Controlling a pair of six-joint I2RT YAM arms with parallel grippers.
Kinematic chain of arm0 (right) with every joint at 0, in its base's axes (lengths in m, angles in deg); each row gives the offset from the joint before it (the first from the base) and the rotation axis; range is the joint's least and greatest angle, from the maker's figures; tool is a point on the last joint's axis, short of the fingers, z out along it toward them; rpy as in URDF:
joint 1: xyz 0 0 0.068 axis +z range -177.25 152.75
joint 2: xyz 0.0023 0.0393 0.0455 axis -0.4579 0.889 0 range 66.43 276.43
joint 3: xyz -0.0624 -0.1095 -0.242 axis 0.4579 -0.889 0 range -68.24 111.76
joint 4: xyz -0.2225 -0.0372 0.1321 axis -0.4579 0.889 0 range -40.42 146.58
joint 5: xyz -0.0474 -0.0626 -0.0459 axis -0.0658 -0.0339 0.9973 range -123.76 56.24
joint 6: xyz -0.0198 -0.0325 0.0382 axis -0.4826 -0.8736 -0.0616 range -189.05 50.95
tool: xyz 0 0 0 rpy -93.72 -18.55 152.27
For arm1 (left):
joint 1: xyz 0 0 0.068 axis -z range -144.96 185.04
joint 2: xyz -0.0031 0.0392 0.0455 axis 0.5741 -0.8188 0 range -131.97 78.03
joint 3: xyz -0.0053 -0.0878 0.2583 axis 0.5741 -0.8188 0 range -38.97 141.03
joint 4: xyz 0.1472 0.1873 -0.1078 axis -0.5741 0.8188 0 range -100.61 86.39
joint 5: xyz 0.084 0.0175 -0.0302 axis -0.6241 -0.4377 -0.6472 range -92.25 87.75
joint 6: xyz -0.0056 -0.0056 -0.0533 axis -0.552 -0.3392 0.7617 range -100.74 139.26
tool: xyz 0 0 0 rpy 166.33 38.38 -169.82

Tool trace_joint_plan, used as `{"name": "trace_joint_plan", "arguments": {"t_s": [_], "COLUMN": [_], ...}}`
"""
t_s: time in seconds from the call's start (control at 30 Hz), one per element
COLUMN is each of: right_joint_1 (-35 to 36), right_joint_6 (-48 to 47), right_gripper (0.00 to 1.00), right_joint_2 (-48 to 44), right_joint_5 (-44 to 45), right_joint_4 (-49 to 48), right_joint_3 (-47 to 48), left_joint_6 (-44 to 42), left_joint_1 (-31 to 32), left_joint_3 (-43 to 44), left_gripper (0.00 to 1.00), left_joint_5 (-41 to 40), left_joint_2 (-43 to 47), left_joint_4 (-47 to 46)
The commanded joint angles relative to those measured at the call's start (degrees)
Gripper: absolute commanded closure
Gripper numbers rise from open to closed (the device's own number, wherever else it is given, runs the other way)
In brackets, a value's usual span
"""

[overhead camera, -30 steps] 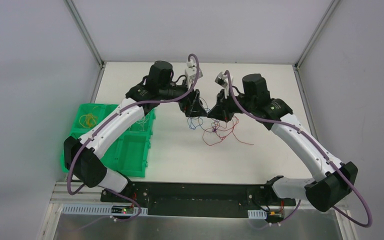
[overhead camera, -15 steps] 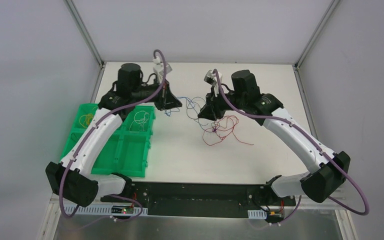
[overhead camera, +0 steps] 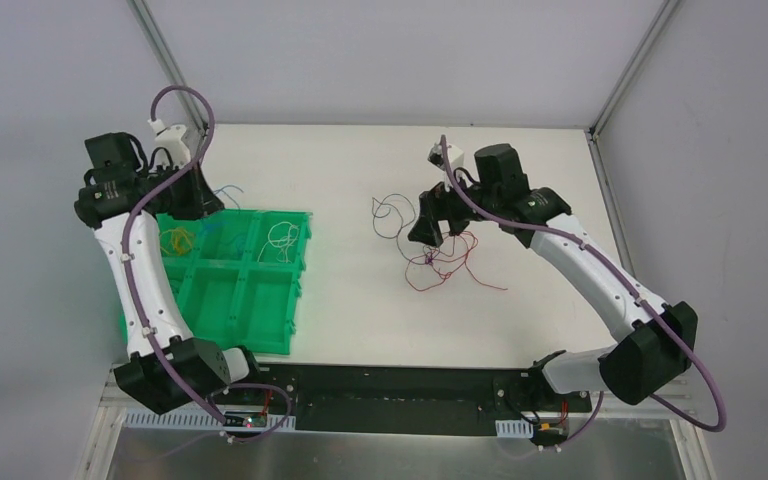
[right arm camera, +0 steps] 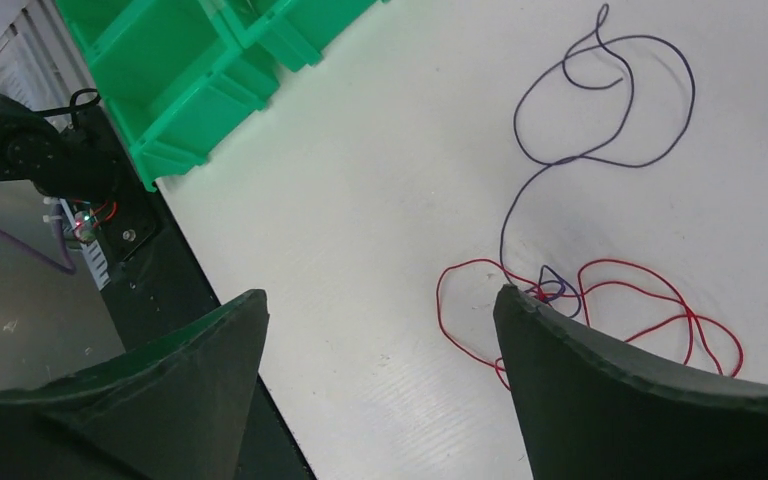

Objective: Untangle the cables

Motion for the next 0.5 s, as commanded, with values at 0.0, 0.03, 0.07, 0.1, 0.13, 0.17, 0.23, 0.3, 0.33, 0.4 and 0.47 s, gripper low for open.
{"name": "trace_joint_plan", "arguments": {"t_s": [0.0,0.03,0.07,0.1,0.13,0.17,0.23,0.3,0.33,0.4,0.47], "right_joint_1": [-1.8,-2.2,-2.7,-3.1,-3.6,-4.0,-5.1,-6.1,-6.8,-7.6,-8.5], "right_joint_6": [0.6,0.6,0.6,0.6,0.6,0.6,0.5,0.7,0.7,0.8,0.8], "right_gripper": [0.11,0.1,0.09,0.06,0.06,0.05,0.05,0.05,0.05,0.05,0.05], "right_joint_2": [-1.7,-1.7,-1.6,-1.6,-1.6,-1.6,-1.8,-2.1,-2.3,-2.7,-3.1], "right_joint_5": [1.4,1.5,1.5,1.5,1.4,1.3,1.4,1.2,1.2,1.1,1.0], "right_joint_4": [0.3,0.3,0.3,0.3,0.3,0.3,0.2,0.0,0.1,0.0,0.1], "right_joint_3": [-1.6,-1.9,-2.0,-2.3,-2.5,-2.7,-3.2,-3.8,-4.2,-4.9,-5.7], "left_joint_6": [-11.8,-12.5,-13.2,-13.6,-13.8,-13.9,-14.4,-13.4,-12.5,-10.6,-9.4], "left_joint_1": [-4.7,-4.9,-5.0,-5.0,-4.9,-5.0,-5.0,-5.0,-4.9,-4.6,-3.4], "left_joint_3": [3.6,3.6,3.6,3.4,3.2,3.1,2.9,2.9,3.1,3.7,3.8], "left_gripper": [1.0,1.0,1.0,1.0,1.0,1.0,1.0,1.0,1.0,1.0,1.0], "left_joint_5": [-6.6,-7.6,-8.5,-9.4,-10.6,-11.8,-13.6,-14.5,-14.6,-15.0,-17.1], "left_joint_2": [-3.8,-4.8,-5.9,-6.9,-8.3,-10.4,-13.6,-16.9,-18.8,-22.5,-25.7], "left_joint_4": [13.0,13.0,12.9,12.7,12.6,12.5,12.1,10.8,10.0,8.5,6.2]}}
